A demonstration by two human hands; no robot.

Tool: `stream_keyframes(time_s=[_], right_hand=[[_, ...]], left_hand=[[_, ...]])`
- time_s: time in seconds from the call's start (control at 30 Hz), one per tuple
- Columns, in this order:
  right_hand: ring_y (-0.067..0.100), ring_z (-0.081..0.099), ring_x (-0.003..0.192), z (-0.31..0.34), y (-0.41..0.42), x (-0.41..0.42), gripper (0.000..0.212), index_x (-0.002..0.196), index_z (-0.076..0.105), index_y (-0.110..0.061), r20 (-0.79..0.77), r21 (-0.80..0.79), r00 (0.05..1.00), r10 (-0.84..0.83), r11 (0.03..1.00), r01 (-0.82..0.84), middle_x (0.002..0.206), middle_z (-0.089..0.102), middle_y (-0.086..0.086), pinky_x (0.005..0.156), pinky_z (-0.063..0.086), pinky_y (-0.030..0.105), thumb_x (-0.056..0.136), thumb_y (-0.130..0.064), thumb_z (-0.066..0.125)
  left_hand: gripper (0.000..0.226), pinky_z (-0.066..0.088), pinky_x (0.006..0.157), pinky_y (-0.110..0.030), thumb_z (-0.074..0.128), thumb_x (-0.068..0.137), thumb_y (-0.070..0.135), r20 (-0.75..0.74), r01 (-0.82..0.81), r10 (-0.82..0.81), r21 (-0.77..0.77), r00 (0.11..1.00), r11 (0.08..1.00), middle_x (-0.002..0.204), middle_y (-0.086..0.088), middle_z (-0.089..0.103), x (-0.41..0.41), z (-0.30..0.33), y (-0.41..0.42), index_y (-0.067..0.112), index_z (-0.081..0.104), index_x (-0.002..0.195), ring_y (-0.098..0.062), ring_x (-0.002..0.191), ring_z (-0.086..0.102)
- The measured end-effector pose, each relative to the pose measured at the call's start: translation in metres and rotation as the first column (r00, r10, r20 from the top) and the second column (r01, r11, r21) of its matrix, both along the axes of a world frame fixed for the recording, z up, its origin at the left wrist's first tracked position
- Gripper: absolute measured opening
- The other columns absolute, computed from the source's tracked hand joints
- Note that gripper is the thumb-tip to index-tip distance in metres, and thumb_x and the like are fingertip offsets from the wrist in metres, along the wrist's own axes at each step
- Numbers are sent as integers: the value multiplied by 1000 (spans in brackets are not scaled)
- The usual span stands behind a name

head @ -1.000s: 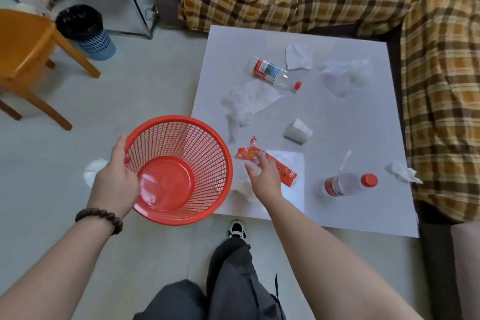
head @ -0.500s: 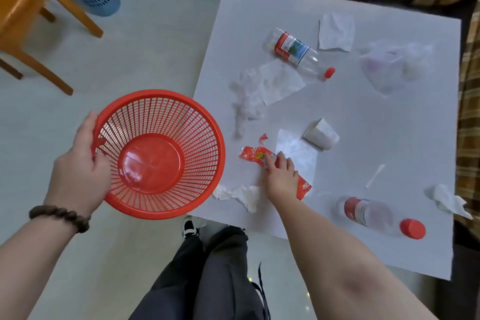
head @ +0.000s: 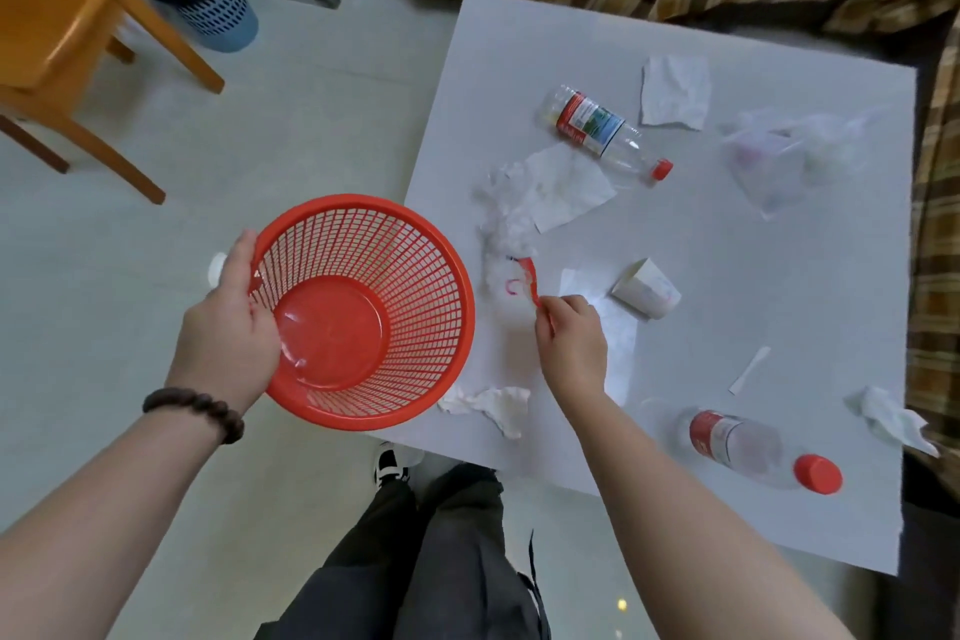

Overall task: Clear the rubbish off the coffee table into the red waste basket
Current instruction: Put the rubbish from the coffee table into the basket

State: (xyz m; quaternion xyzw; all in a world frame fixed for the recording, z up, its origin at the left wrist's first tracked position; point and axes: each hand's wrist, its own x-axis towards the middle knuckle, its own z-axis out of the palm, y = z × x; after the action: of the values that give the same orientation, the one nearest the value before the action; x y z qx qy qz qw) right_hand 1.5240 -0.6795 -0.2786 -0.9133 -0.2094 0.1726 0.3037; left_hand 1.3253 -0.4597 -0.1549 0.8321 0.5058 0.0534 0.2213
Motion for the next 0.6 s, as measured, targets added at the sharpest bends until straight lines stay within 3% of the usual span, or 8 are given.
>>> stream_keyframes(time_s=[0.13,0.23,0.37,0.47,0.6], right_hand=[[22,54,88,79,21,-15,16,98,72,-12,133,296,991,-2,954,-37,90,61,5,74,42,27,88,-9,60],[20,54,87,124,38,-32,15,97,73,-13,234,368,971,44,921,-131,90,60,7,73,43,27,85,-11,63],[28,56,88,143,61,-58,18,98,73,-9,279,300,939,201,911,-284,91,63,11,74,47,35,83,-8,63],[30,53,88,138,75,-74,22,101,71,-9,227,139,915,335,918,-371,91,62,11,75,44,41,83,-9,57],[30,51,96,125,88,-90,30,112,67,-13,150,13,906,396,915,-403,100,62,10,79,42,38,86,-15,52]], left_hand=[[69,37,57,-31,39,82,-2,5,26,-26,-4,1000,1000,88,-20,61,7,18,-9,27,26,143,-28,60,52],[72,38,61,-33,39,80,-2,27,52,-51,-25,998,998,94,-24,62,10,31,-16,27,25,145,-36,72,56],[70,48,74,-42,37,83,2,142,113,-104,-60,984,992,103,-20,63,11,47,-29,31,23,145,-36,85,59],[69,47,69,-39,39,84,2,210,150,-141,-28,967,988,98,-19,64,8,60,-39,29,24,145,-35,80,58],[69,48,70,-40,39,83,-1,265,173,-170,12,949,985,100,-18,64,-3,72,-46,28,25,144,-35,81,59]])
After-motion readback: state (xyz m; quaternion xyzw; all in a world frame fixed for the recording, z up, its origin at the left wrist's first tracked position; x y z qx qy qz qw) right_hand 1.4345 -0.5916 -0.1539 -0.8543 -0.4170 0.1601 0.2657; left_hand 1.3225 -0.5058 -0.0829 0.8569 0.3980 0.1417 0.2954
